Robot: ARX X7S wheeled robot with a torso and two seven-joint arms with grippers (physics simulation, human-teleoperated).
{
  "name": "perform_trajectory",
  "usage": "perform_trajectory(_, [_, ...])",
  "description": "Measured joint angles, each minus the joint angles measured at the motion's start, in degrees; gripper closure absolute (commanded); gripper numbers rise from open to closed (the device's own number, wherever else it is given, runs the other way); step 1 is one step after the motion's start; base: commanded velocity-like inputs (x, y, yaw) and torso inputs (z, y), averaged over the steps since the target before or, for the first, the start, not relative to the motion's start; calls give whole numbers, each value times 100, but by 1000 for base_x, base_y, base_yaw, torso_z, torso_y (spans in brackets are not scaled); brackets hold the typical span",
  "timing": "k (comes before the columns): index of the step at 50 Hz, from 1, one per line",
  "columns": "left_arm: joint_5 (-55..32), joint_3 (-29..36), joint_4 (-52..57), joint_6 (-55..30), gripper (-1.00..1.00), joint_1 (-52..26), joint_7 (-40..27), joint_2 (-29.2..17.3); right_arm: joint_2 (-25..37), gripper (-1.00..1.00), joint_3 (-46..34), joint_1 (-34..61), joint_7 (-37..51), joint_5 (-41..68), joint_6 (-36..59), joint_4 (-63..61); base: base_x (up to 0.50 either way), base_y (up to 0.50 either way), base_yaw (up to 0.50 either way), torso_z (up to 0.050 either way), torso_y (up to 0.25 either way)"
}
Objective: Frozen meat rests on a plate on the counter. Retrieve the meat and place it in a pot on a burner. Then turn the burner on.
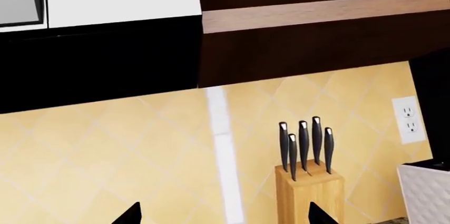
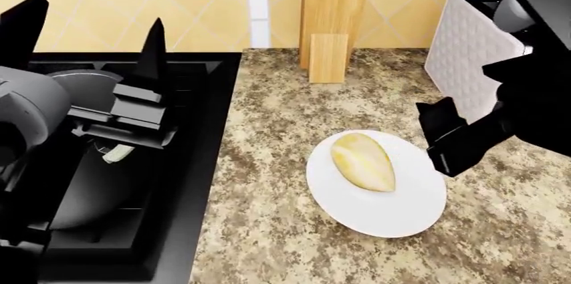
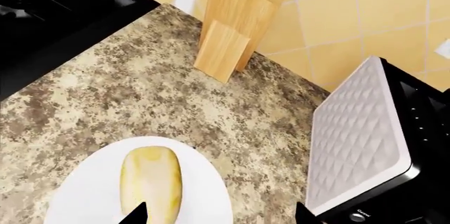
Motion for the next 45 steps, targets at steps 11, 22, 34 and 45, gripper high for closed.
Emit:
perform_trajectory(11, [-233, -104, 99, 153, -100, 110, -168, -149, -321, -100, -290, 139, -205, -219, 320, 637, 0, 0, 0, 0, 0])
perform_trajectory(22, [-237, -182, 123, 337, -100, 353, -164, -300, -710, -100, 94, -343, -1060, -1317, 505, 974, 0, 0, 0, 0, 0])
perform_trajectory(34, [165, -61, 26, 433, -100, 548, 60, -279, -985, -100, 352, -845, -2191, -2622, 464, 1114, 0, 0, 0, 0, 0])
perform_trajectory(45, [383, 13, -59, 486, -100, 624, 160, -292, -1232, -100, 324, -1130, -3014, -3395, 309, 1218, 0, 0, 0, 0, 0])
